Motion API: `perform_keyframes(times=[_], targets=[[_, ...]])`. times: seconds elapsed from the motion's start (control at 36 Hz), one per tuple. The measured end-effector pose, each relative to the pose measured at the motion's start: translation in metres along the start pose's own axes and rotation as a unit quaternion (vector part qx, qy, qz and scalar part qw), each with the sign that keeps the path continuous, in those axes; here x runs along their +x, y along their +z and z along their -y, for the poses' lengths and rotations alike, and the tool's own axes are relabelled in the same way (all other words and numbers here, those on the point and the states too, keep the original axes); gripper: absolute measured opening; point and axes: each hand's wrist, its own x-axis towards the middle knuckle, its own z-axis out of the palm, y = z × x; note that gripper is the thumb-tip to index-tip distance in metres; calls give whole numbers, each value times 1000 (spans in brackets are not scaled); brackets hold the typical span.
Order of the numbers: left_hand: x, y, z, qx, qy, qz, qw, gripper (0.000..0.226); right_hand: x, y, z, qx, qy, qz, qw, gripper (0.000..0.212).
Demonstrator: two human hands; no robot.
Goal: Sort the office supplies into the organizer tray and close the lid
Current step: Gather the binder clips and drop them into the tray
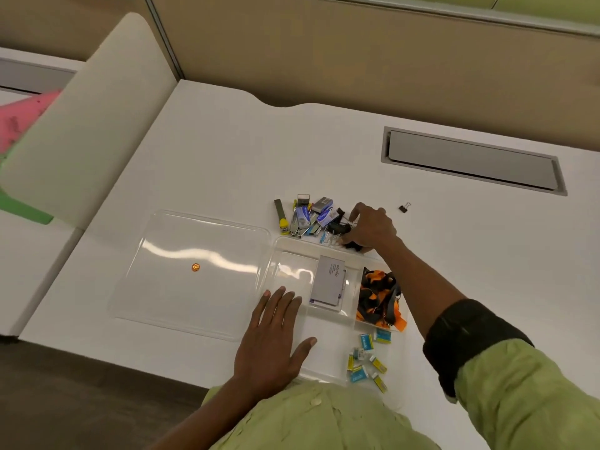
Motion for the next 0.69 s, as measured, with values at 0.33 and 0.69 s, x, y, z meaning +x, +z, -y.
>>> perform_keyframes(times=[0.33, 0.69], targets=[[-2, 0, 0, -9, -4, 13, 1000, 81, -13, 0, -26, 169, 69, -102, 978, 27], [-17, 0, 10, -93, -136, -61, 984, 123, -96, -10, 43, 113, -188, -94, 971, 15]])
